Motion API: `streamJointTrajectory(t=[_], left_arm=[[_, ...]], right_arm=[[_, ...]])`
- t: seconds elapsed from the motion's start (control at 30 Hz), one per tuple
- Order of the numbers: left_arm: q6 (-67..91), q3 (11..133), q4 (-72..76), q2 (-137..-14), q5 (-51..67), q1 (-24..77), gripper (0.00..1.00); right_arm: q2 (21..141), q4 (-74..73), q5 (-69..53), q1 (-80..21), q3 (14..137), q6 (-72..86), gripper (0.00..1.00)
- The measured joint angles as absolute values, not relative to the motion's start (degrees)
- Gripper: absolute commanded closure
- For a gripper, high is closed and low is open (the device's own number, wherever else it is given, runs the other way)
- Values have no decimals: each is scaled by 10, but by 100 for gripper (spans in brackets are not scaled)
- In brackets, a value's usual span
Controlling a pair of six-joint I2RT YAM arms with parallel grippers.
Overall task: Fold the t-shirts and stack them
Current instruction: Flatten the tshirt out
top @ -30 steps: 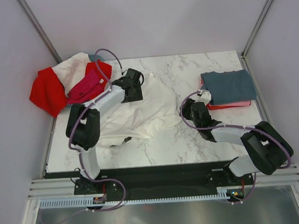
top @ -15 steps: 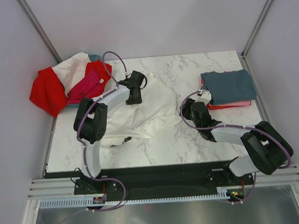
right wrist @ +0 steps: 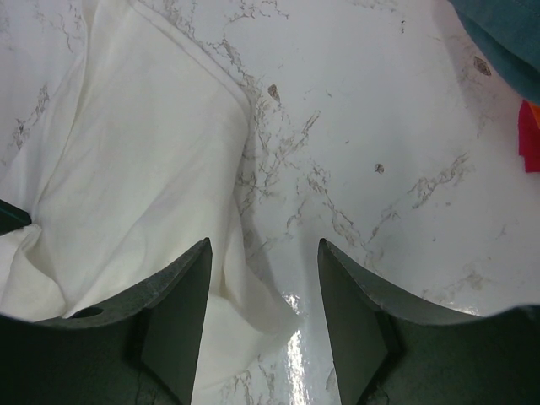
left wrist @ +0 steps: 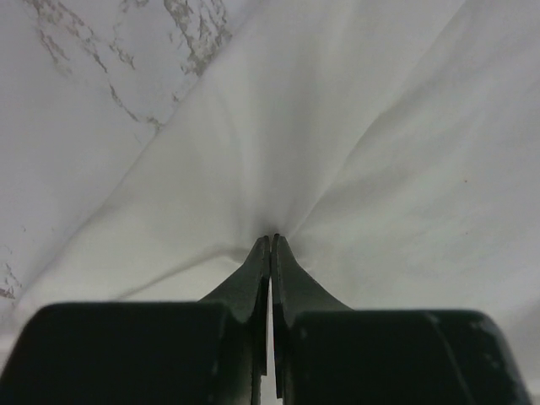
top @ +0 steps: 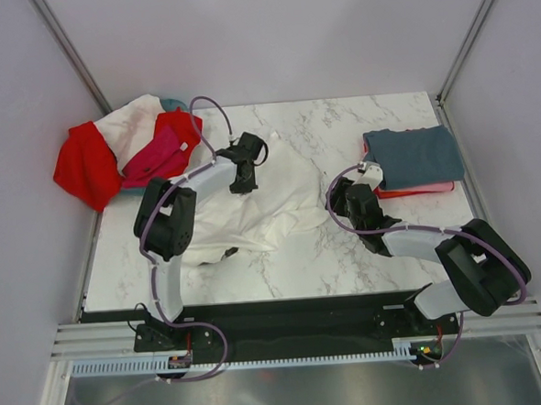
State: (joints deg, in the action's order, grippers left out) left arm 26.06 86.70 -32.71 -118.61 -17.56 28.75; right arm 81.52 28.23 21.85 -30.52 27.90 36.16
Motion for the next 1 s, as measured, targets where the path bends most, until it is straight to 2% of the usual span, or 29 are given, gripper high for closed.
streamJointTrajectory(t=[0.23, 0.53, 0.8, 1.0], left_arm=[[262, 795, -332, -1090, -182, 288, 98], [273, 677, -333, -822, -210, 289, 98], [291, 648, -344, -710, -212, 289, 98], [296, 638, -379, -557, -249, 289, 98]], right_arm=[[819, 282, 218, -305, 279, 362, 39], [823, 282, 218, -305, 279, 362, 39], [826, 282, 214, -305, 279, 362, 39], [831, 282, 209, -305, 280, 362, 39]])
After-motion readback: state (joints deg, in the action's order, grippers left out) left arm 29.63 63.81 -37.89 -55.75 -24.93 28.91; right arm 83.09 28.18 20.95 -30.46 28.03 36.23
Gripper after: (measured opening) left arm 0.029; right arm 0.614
